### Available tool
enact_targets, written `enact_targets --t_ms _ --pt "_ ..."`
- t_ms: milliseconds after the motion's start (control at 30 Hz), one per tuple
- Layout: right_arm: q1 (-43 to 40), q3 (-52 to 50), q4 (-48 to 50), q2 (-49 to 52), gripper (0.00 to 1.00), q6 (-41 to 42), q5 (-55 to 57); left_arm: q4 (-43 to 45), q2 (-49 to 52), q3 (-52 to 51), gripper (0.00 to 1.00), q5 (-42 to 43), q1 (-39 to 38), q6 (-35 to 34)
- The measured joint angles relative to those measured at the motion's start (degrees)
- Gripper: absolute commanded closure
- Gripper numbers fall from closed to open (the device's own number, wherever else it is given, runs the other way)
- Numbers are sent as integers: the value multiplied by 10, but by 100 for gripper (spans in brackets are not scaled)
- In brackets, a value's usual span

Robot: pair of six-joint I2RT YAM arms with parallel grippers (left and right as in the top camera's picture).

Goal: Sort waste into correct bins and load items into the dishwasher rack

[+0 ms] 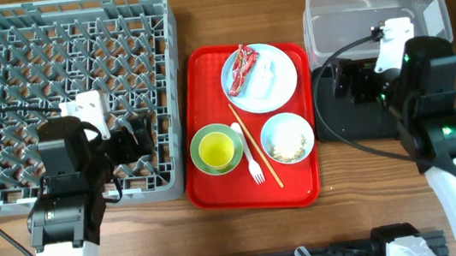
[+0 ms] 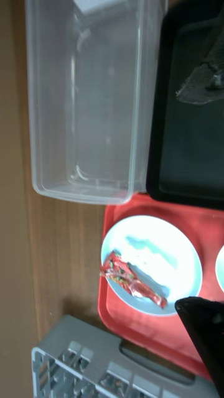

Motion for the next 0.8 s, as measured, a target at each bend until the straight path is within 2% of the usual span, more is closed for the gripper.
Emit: enact_targets --t_ms 333,600,767,800 --pt "4 19 -20 34 0 38 -49 -26 10 0 0 0 0 0" --pt "80 168 -84 150 0 22 -56 -28 10 0 0 2 0 0" --pt "116 244 -84 242 1 26 -52 -28 10 0 0 2 0 0" --pt "123 254 -79 265 3 31 -47 -28 10 0 0 2 0 0"
